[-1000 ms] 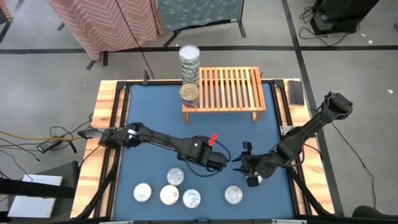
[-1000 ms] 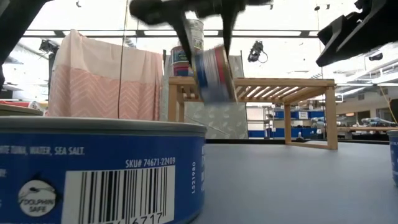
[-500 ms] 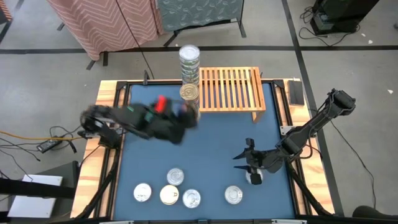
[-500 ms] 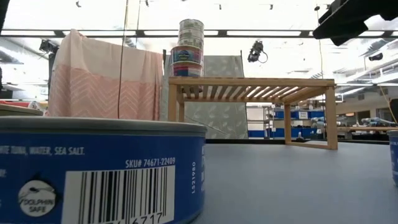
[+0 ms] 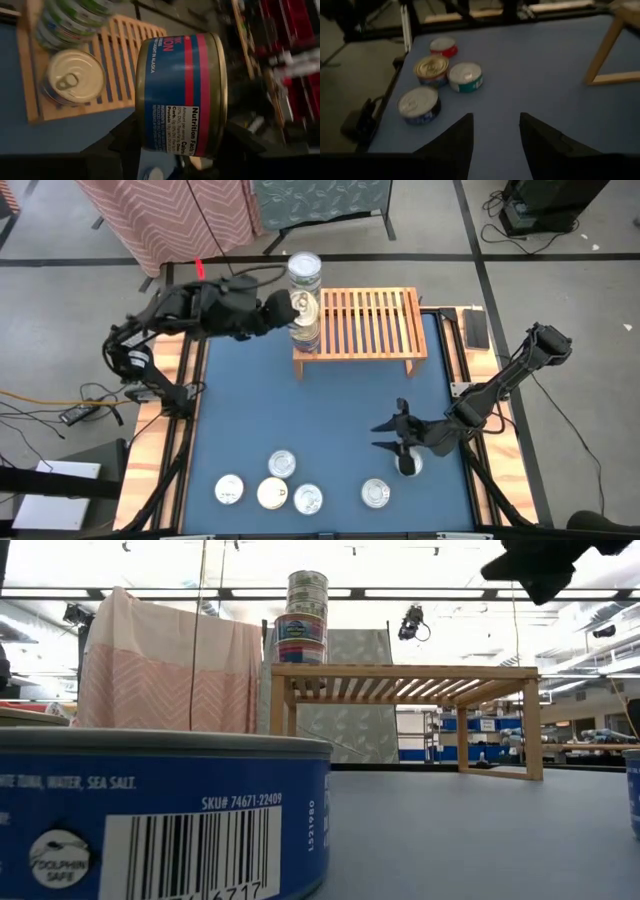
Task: Stack canned seafood by type on shelf
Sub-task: Stack the blue tuna can on top of the other blue tuna cans on the shelf
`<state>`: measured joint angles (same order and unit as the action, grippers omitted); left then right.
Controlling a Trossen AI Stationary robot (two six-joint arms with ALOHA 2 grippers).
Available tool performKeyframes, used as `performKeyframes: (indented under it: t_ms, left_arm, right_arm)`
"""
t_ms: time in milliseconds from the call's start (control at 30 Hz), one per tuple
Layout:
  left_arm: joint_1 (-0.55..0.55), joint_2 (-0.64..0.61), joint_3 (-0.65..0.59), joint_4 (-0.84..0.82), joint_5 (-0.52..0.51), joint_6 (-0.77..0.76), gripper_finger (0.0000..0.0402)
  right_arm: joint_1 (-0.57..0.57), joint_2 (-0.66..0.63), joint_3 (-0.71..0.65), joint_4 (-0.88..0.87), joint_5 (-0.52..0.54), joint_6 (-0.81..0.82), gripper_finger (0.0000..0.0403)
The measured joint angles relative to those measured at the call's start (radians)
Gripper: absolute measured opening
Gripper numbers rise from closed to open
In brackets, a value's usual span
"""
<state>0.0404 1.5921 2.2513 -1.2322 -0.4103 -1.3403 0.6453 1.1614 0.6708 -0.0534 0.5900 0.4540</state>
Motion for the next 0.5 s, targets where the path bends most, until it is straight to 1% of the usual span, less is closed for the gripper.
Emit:
performKeyframes:
  t_ms: [133,200,333,500]
  left_arm:
    - [0.013,-0.001,-0.004,0.007,0.094,0.060,0.0199]
    - [0.012,-0.002,-0.024,0.008,0.121,0.104,0.0199]
    - [0.041,-0.034,-0.036,-0.052,0.119,0.134,0.0199]
    - [0.142,-0.170,-0.031,-0.100,0.115,0.156,0.0199]
  right_arm:
    - [0.000,0.000,0.000,0.052,0.048,0.000,0.0162]
    - [0.000,0.000,0.000,0.076,0.060,-0.006,0.0162]
    - [-0.004,0.000,0.000,0.091,0.074,-0.001,0.0162]
    - [-0.015,0.000,0.000,0.099,0.074,0.015,0.0162]
